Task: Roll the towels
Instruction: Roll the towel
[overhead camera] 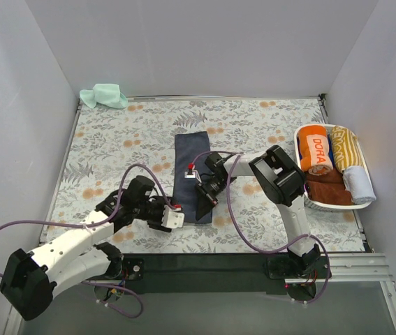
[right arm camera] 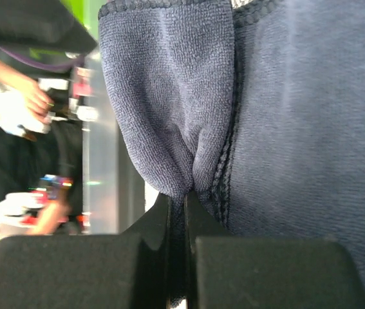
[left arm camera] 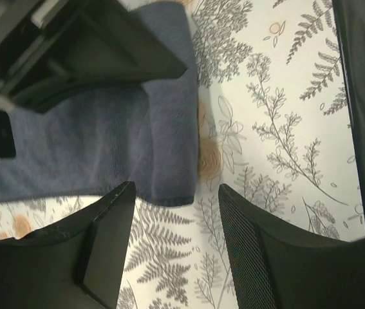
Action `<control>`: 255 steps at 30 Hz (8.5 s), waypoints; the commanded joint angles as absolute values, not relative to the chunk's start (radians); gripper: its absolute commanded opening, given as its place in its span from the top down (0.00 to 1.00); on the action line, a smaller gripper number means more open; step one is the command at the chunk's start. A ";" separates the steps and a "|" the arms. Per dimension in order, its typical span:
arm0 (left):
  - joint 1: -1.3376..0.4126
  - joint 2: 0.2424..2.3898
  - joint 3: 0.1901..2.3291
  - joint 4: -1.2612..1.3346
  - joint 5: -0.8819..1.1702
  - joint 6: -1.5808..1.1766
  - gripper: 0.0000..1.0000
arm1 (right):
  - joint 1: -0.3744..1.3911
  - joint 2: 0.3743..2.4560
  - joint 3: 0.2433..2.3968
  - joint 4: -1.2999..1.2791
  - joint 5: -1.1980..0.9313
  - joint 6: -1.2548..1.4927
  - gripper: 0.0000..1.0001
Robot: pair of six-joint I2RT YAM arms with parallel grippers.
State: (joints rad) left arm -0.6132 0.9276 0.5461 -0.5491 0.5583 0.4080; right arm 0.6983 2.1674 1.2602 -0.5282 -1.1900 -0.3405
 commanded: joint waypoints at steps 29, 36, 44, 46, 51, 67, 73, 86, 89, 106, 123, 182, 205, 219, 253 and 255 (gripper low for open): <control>-0.946 1.333 0.528 -0.426 0.457 0.394 1.00 | 0.563 2.107 1.312 -0.615 -1.059 -0.308 0.53; -0.885 1.465 0.659 -0.609 0.592 0.428 1.00 | 0.424 1.856 1.255 -0.615 -0.891 -0.339 0.47; -0.681 1.747 0.912 -0.882 0.781 0.500 0.98 | 0.396 1.483 1.097 -0.586 -0.753 -0.449 0.48; -0.632 1.856 1.009 -0.964 0.805 0.537 0.97 | 0.399 1.412 1.030 -0.562 -0.747 -0.462 0.49; -0.563 2.101 1.192 -1.124 0.874 0.610 0.94 | 0.526 1.261 0.933 -0.509 -0.646 -0.528 0.50; -0.500 2.352 1.402 -1.213 0.868 0.618 0.89 | 1.017 1.515 0.911 -0.193 -0.209 -0.629 0.35; -0.483 2.361 1.416 -1.209 0.874 0.604 0.84 | 1.023 1.609 0.888 -0.187 -0.198 -0.652 0.46; -0.338 2.255 1.341 -1.204 0.966 0.569 0.56 | 1.002 1.641 0.868 -0.320 -0.359 -0.637 0.99; -0.313 2.232 1.316 -1.183 0.974 0.565 0.44 | 0.973 1.657 0.893 -0.357 -0.429 -0.626 0.99; -0.028 1.991 1.287 -1.152 1.170 0.506 0.41 | 0.804 1.974 1.141 -0.635 -0.787 -0.620 0.99; -0.587 0.974 0.509 -0.327 0.392 0.402 0.30 | 0.669 2.273 1.342 -0.818 -0.963 -0.624 0.99; -0.462 2.468 1.528 -1.264 0.804 0.462 0.91 | 0.962 1.600 0.956 -0.213 -0.216 -0.610 0.35; -0.032 1.758 1.174 -0.981 0.933 0.396 0.31 | 0.804 1.903 1.150 -0.595 -0.782 -0.575 0.99; -0.690 0.983 0.591 -0.425 0.361 0.384 0.22 | 0.693 2.336 1.451 -0.900 -1.006 -0.617 0.99; -0.730 1.782 0.942 -0.879 0.736 0.394 0.91 | 0.384 1.817 1.388 -0.918 -0.760 -0.560 0.42; -0.689 1.898 1.041 -0.965 0.755 0.416 0.90 | 0.383 1.705 1.307 -0.861 -0.724 -0.565 0.31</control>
